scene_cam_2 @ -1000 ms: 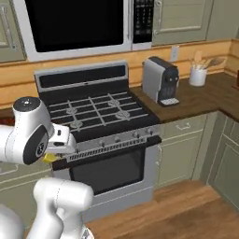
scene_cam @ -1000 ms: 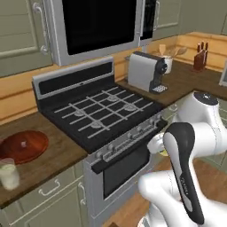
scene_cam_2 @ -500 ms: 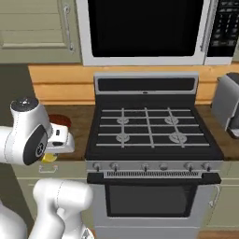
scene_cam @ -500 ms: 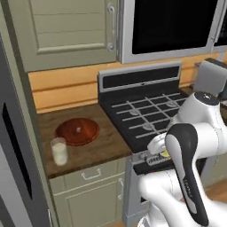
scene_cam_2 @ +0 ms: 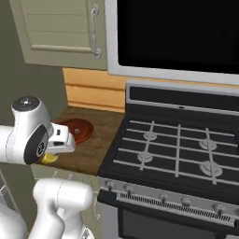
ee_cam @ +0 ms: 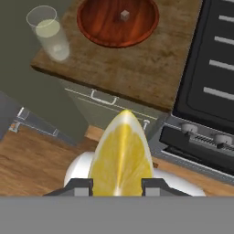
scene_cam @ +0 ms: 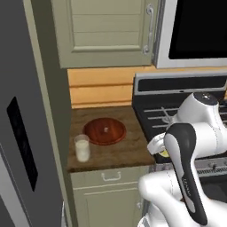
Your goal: Grab a lemon wedge from the fridge and one ice cube from the ice bowl, and put them in the glass of lemonade.
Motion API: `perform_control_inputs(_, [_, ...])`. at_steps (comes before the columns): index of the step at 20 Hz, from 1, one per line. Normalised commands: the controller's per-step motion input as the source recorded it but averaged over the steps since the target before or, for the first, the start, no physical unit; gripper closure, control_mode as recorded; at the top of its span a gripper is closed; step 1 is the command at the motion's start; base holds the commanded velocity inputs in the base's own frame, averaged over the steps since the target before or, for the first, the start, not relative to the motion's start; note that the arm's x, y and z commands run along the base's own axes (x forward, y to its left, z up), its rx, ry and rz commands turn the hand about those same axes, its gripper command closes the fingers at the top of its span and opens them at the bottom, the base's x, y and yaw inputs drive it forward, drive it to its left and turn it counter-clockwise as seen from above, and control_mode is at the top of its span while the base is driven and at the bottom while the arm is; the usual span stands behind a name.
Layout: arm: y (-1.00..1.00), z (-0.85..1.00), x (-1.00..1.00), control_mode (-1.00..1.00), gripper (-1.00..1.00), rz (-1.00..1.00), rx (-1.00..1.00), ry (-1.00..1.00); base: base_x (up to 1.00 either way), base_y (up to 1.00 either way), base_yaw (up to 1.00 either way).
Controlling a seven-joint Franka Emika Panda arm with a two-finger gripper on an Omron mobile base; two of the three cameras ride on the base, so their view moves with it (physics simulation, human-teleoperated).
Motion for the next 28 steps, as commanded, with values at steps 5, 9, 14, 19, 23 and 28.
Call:
perform_control_inputs(5, [0.00, 0.00, 0.00, 1.00, 1.00, 0.00, 0.00, 0.00, 0.40, -0.04, 0.47])
perform_control_inputs(9, [0.00, 0.00, 0.00, 1.00, 1.00, 0.00, 0.00, 0.00, 0.74, 0.01, 0.35])
perform_control_inputs(14, [0.00, 0.00, 0.00, 1.00, 1.00, 0.00, 0.00, 0.00, 0.00, 0.00, 0.02])
perform_control_inputs(19, [0.00, 0.00, 0.00, 1.00, 1.00, 0.00, 0.00, 0.00, 0.00, 0.00, 0.00])
perform_control_inputs(23, [0.29, 0.00, 0.42, -1.00, 1.00, 0.11, 0.00, 0.00, 0.00, 0.00, 0.00])
perform_control_inputs(28, [0.58, 0.00, 1.00, -1.00, 1.00, 0.35, 0.01, 0.00, 0.00, 0.00, 0.00])
